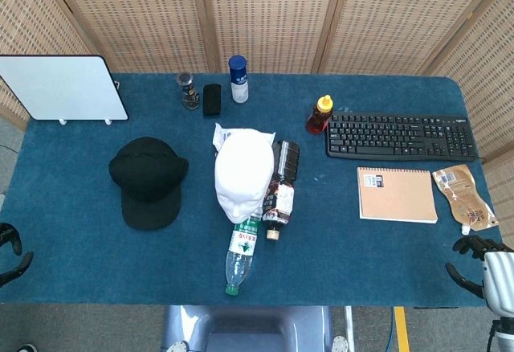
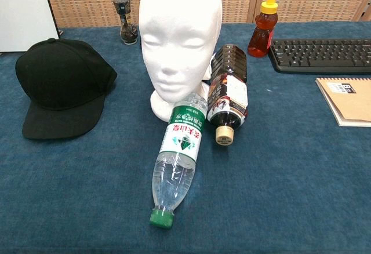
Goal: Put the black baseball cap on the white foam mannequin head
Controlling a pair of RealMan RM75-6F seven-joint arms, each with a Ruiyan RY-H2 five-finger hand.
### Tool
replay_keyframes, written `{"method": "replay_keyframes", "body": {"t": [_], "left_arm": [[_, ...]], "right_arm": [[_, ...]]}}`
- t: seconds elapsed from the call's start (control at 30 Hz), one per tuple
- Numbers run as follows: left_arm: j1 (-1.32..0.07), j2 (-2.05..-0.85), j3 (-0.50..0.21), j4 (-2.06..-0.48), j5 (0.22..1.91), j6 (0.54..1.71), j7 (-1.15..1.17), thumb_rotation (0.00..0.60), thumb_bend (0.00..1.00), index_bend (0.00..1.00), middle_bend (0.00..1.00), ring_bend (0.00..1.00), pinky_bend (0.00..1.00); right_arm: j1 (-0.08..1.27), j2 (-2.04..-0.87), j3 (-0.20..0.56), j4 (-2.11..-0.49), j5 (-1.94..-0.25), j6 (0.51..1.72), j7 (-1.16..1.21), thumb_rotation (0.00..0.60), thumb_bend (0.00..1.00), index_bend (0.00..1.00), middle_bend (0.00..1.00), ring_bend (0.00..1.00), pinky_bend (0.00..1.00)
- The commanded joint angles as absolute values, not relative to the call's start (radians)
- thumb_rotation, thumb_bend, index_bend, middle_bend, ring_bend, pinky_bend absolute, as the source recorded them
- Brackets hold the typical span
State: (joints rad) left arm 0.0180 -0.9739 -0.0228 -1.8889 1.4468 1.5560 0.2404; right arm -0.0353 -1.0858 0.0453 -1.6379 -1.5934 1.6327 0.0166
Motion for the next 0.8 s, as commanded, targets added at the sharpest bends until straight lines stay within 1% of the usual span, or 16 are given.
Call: {"method": "replay_keyframes", "body": {"t": [0.03,0.8], "left_arm": [[0.018,-0.975,-0.022,-1.887,1.446,1.554,0.239,0.600,0.26,0.64,0.44,0.30,0.32],[0.013,-0.962,-0.026,-1.887,1.463,1.560,0.228,0.600,0.26,0.64,0.44,0.30,0.32]], "right_arm": [[-0.034,-1.086,0.045,-1.640,-1.593,1.630,0.014,0.600,0.23,0.50,0.54,0.56,0.59],[-0.053,-1.079,0.041,-1.645,-1.602,1.660,0.018,0.600,0.23,0.50,0.54,0.56,0.59]]}}
